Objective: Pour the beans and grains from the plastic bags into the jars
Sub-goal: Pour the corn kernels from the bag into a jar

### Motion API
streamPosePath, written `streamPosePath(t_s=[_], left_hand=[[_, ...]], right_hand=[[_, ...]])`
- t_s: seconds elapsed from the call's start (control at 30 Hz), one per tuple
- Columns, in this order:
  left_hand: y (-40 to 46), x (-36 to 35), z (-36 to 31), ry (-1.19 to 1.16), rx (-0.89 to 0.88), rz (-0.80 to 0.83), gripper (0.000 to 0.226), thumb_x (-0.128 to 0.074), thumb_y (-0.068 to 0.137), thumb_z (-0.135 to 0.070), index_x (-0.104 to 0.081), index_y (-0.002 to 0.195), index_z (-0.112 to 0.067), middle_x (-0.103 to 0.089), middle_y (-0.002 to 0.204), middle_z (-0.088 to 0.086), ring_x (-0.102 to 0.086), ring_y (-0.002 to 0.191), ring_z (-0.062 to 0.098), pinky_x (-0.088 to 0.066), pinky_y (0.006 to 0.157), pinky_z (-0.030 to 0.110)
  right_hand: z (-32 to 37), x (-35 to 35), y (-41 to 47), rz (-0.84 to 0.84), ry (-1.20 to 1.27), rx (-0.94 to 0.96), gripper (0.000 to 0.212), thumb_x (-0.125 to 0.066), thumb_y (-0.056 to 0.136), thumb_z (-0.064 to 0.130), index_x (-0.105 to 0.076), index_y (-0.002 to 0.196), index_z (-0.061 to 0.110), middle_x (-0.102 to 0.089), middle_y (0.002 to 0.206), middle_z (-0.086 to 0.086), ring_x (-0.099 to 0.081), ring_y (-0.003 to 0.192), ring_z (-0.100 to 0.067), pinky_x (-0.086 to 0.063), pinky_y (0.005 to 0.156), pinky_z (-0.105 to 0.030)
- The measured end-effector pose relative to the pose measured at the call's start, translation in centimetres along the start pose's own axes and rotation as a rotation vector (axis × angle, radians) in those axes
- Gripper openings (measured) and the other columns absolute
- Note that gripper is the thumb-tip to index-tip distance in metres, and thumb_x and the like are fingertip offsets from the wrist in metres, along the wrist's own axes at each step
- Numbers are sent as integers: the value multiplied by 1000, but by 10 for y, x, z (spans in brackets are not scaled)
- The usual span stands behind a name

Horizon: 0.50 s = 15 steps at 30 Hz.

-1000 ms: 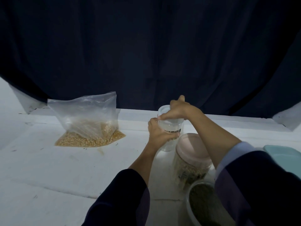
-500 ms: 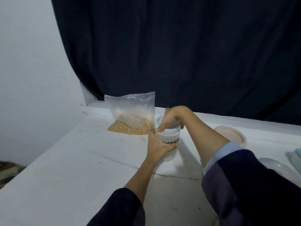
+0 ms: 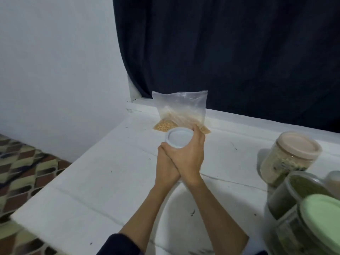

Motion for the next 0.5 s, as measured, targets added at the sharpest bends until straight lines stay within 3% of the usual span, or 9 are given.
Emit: streamPosePath(t_s=[0.07, 0.17, 0.27, 0.33, 0.43, 0.5], left_hand=[[-8, 8, 2, 27, 33, -11, 60, -77, 71, -41, -47, 116, -16, -53, 110, -13, -53, 88, -10, -36, 69, -6], [-13, 19, 12, -8, 93, 29, 73, -86, 61, -31, -39, 116, -21, -52, 103, -21, -55, 89, -10, -40, 65, -3], [-16, 21, 15, -85, 122, 107, 83, -90, 54, -18, -34, 115, -27, -53, 106, -19, -57, 94, -9, -46, 67, 5], [-15, 23, 17, -128, 124, 93, 86, -92, 49, -22, -36, 115, -24, -54, 109, -16, -57, 95, -10, -49, 70, 9], [-12, 26, 22, -159, 127, 79, 95, -92, 41, -36, -38, 117, -21, -55, 115, -12, -56, 104, -4, -50, 79, 16], [-14, 24, 22, -159, 115, 108, 92, -94, 45, -28, -36, 116, -23, -52, 115, -16, -54, 105, -7, -47, 79, 10]], right_hand=[[1, -1, -9, -2, 12, 31, 102, -87, 56, 47, -37, 141, 23, -44, 135, 5, -46, 123, -13, -41, 101, -27], [0, 5, -9, 82, 51, 86, 97, -91, 55, 38, -44, 139, 24, -49, 125, 10, -45, 121, -12, -33, 100, -19], [-5, 3, -5, 360, 193, 78, 114, -94, 54, 28, -27, 147, 33, -45, 122, 16, -45, 121, -9, -36, 104, -26], [-14, 1, -2, 463, 426, 49, 120, -91, 56, 17, -16, 148, 35, -47, 128, 13, -50, 120, -6, -43, 100, -25], [-45, 1, 0, 411, 826, -144, 98, -81, 68, 10, -25, 147, 28, -47, 140, -2, -55, 122, -14, -52, 86, -23], [-60, 3, -2, 379, 877, -196, 76, -74, 74, 23, -36, 140, 25, -49, 142, -7, -53, 126, -19, -52, 85, -21]])
Point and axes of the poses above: each hand's wrist, its own y-axis towards the middle knuckle, its own x-axis out of the back of the hand, z = x × y, the point moved 7 cm from there along y, towards the middle knuckle
